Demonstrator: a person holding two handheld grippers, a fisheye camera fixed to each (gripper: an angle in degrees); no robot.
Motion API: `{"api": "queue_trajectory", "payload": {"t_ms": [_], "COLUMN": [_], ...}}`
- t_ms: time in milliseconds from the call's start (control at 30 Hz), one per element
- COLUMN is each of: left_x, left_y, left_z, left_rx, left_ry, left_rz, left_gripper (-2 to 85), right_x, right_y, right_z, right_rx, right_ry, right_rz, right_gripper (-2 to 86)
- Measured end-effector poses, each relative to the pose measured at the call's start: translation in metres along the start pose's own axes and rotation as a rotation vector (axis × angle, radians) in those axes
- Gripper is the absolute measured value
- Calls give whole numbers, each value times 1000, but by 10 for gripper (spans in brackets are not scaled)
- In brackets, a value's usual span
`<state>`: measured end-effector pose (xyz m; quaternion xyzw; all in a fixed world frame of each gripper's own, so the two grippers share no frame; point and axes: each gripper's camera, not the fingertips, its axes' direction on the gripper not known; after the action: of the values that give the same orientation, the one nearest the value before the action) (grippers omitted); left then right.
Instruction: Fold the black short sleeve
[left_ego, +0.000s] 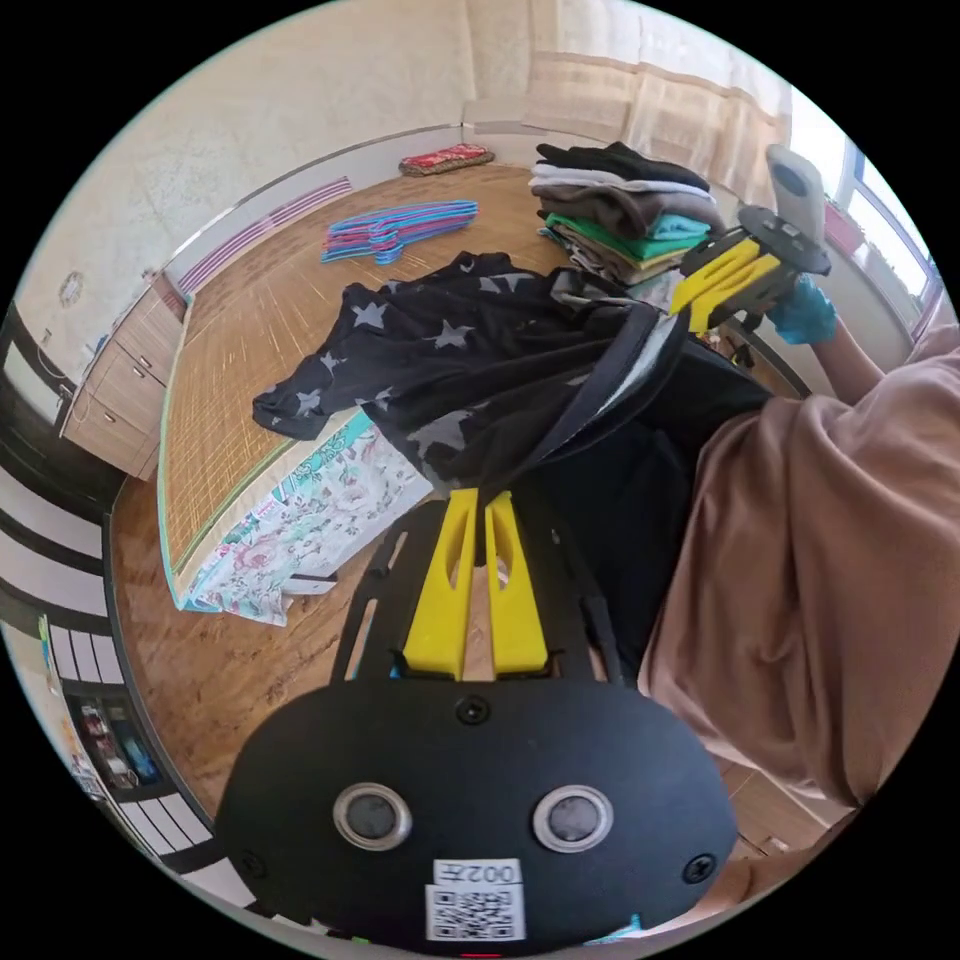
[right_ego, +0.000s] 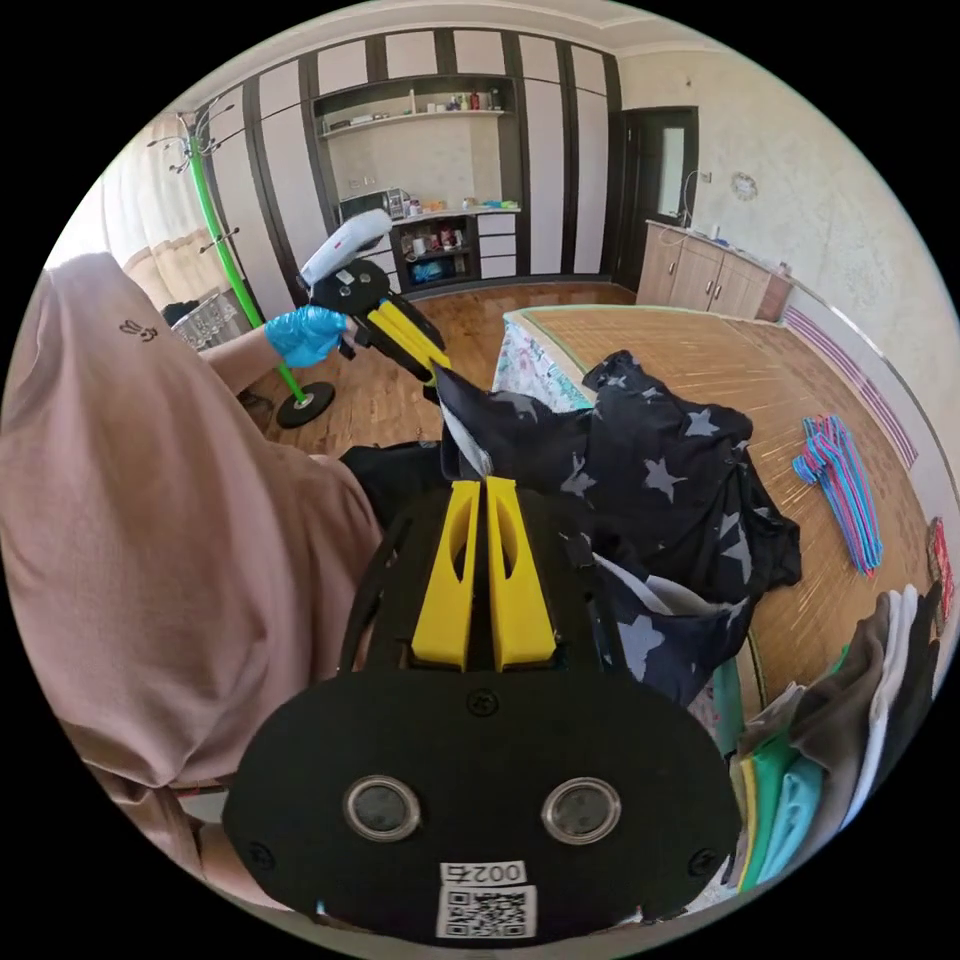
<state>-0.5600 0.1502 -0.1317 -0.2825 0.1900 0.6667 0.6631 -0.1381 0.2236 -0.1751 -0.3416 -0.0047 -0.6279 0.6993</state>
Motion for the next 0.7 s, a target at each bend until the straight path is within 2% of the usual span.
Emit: {"api": "queue_trajectory", "payload": {"t_ms": [200, 300, 367, 567, 700], "left_x": [16, 14, 7, -10, -22], "left_y": [32, 39, 39, 38, 41], "left_z": [29, 40, 49, 67, 78], "left_rx": [-160, -163, -166, -186, -187], "left_ry": [23, 46, 56, 77, 101], "left_rz": [51, 31, 14, 5, -12], "left_gripper": [-10, -10, -10, -10, -10], "right_x": [-15, 7, 43, 97, 101], "right_y": [47, 74, 103, 153, 159], "right_z": [12, -1, -2, 21, 50], "right_rx": [-59, -41, -30, 1, -37], "right_ry": [-16, 140, 272, 434, 405], "right_rz": [69, 200, 371, 654, 702], "right_gripper": [71, 87, 102, 156, 120]}}
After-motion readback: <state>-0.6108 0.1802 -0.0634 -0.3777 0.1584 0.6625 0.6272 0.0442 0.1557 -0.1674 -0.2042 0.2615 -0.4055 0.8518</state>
